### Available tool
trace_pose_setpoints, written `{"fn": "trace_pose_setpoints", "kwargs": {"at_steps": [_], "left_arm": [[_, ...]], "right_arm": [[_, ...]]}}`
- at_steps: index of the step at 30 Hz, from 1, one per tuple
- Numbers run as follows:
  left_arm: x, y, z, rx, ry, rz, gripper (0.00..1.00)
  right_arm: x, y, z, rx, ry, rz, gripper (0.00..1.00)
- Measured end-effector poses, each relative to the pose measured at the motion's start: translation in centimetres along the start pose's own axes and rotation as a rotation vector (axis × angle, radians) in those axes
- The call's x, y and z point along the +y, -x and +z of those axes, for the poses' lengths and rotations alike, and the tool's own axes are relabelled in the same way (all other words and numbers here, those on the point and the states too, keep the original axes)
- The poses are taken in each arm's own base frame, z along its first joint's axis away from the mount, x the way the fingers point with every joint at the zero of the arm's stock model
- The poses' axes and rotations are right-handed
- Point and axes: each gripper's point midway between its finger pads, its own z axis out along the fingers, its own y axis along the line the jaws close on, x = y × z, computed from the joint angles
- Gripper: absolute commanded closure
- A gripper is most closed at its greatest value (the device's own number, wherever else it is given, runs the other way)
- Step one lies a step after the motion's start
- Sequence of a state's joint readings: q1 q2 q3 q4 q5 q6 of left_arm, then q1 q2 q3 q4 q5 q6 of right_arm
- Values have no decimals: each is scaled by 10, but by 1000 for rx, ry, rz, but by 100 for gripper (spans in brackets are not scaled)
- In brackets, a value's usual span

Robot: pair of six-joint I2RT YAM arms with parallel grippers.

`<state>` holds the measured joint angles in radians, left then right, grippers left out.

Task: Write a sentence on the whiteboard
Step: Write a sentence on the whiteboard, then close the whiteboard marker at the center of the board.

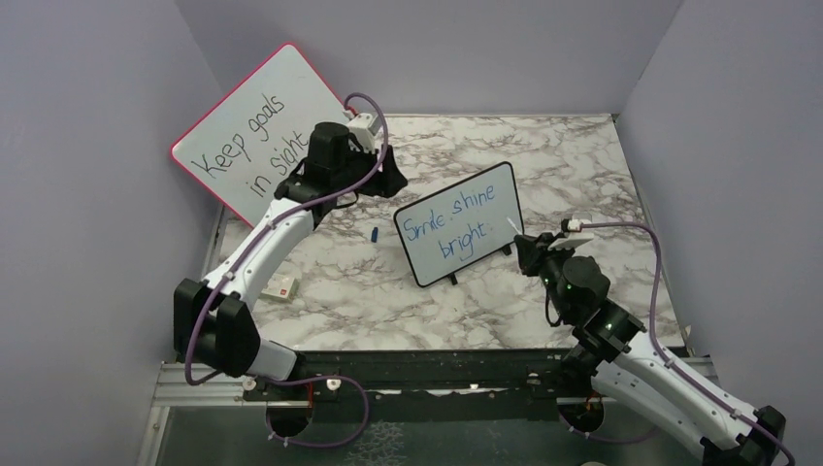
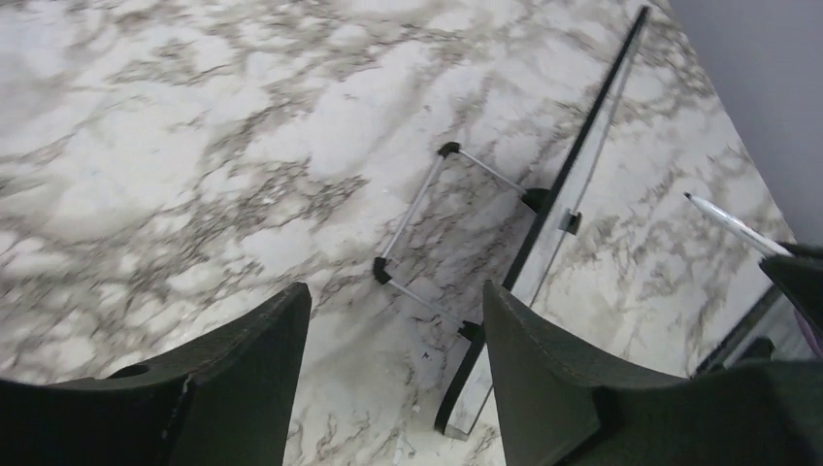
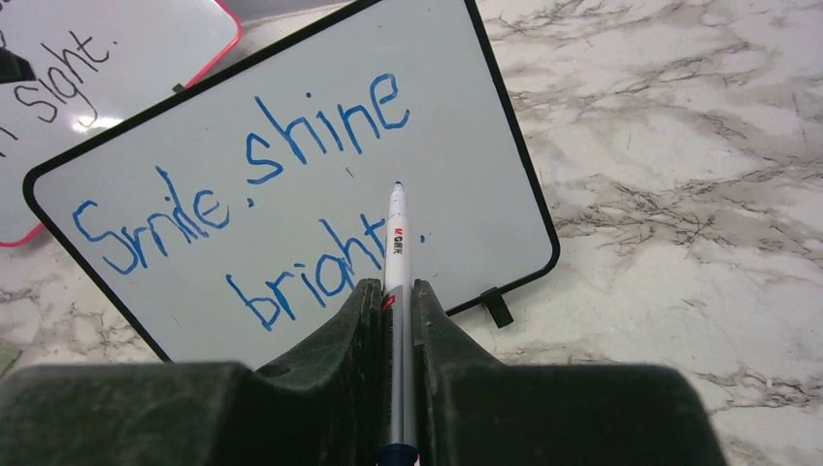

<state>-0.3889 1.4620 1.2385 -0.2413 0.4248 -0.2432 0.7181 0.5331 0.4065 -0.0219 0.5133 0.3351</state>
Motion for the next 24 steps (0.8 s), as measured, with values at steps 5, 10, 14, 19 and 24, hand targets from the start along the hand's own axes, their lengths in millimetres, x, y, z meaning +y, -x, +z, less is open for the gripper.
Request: {"fn": "trace_pose_setpoints", "kwargs": {"at_steps": [5, 10, 14, 19, 24], "left_arm": [[31, 13, -43, -72, 249, -36, 25], [57, 0, -65, -57, 405, -65, 25], [78, -31, -60, 43, 487, -99, 30], [101, -74, -41, 194, 549, -149, 39], [119, -115, -19, 324, 584, -208, 50]], "right_arm": [[1, 8, -4, -26, 15, 13, 99], [2, 13, -7, -46, 29, 26, 99], [1, 12, -10, -55, 34, 32, 99], [-1, 13, -14, -74, 42, 43, 99], [-1, 14, -14, -78, 43, 47, 99]]}}
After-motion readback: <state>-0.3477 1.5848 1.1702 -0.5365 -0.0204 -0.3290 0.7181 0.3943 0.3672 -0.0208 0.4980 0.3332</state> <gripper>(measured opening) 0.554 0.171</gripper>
